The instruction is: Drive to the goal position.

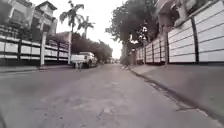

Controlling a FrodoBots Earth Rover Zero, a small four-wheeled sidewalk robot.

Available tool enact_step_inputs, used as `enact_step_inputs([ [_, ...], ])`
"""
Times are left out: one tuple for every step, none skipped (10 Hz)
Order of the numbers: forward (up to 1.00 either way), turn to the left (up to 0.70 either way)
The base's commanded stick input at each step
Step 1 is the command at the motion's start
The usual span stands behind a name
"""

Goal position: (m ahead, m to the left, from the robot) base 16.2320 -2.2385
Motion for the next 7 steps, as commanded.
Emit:
enact_step_inputs([
  [1.0,0.0],
  [1.0,0.0],
  [1.0,0.0],
  [1.0,0.0],
  [1.0,0.0],
  [1.0,0.0],
  [1.0,0.0],
])
